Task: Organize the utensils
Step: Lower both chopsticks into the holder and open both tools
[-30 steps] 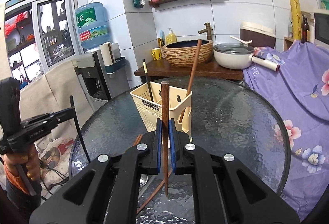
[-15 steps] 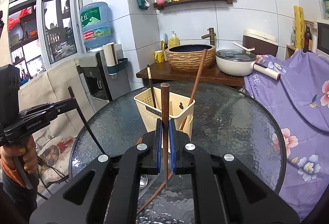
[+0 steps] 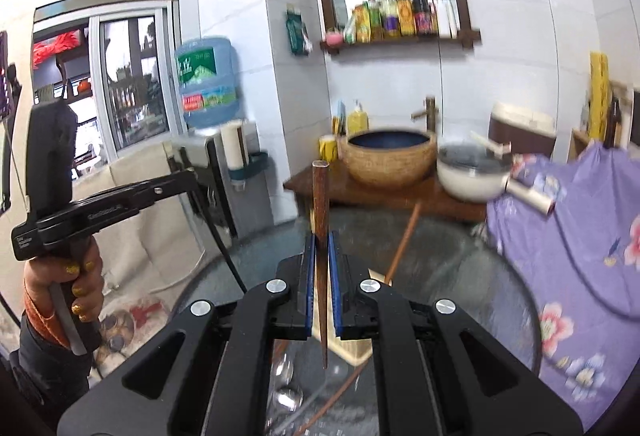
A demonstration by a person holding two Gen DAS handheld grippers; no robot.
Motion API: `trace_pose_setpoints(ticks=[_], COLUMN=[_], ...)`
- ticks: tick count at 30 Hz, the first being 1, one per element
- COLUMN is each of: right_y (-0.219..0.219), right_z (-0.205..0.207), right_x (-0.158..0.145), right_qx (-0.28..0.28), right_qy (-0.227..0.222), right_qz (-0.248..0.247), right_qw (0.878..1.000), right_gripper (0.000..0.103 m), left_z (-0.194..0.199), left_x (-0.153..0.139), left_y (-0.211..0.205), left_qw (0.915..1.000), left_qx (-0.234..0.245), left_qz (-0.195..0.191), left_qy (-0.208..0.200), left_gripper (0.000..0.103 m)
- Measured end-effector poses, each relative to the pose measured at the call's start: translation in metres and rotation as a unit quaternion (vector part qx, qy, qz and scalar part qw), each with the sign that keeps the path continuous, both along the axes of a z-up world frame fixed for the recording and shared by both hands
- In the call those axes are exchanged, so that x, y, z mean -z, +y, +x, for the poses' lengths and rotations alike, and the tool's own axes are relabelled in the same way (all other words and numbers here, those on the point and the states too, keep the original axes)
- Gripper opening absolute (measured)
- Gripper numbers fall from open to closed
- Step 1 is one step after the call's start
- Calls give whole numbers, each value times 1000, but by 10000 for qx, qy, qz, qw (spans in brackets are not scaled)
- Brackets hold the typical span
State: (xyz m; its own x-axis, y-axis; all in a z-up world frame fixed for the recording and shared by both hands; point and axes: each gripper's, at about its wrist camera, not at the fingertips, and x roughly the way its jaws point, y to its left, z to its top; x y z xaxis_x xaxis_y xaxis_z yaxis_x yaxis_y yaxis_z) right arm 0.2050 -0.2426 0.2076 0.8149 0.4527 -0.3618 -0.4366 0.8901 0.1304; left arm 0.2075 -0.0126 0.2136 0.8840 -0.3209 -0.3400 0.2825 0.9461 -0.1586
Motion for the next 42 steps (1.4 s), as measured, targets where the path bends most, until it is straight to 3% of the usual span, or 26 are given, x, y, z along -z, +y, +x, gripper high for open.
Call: trace_pose_setpoints(ticks=[4, 9, 24, 31, 38, 39, 41, 42], right_y=[7, 17, 19, 14, 12, 12, 13, 13], right_z=[20, 49, 103, 109, 107, 105, 97, 92], right_x=[-38, -43, 71, 92, 96, 96, 95, 94], right_qx=[146, 462, 883, 936, 1053, 1033, 1042, 1095], right_qy=[-220, -310, 272, 510, 387, 349, 174, 78], right_qz=[111, -2, -6, 39, 41, 25, -20, -23], right_qw=[9996, 9985, 9957, 9943, 9937, 9940, 9944, 9940], right_gripper=[7, 7, 7, 7, 8, 13, 39, 59], left_z=[27, 62, 95, 105, 103, 101, 95, 90], left_x=[-25, -20, 81, 109, 116, 116, 113, 111], left_y=[-12, -32, -45, -41, -42, -41, -40, -38], left_qw=[9998, 9993, 9958, 9934, 9939, 9942, 9951, 9958], left_qx=[-174, -359, -443, -417, -369, -359, -376, -398], left_qz=[19, 131, 453, 453, 400, 402, 385, 347], left_qy=[-129, -44, 664, 964, 955, 927, 827, 747], left_gripper=[7, 7, 7, 7, 9, 17, 39, 53])
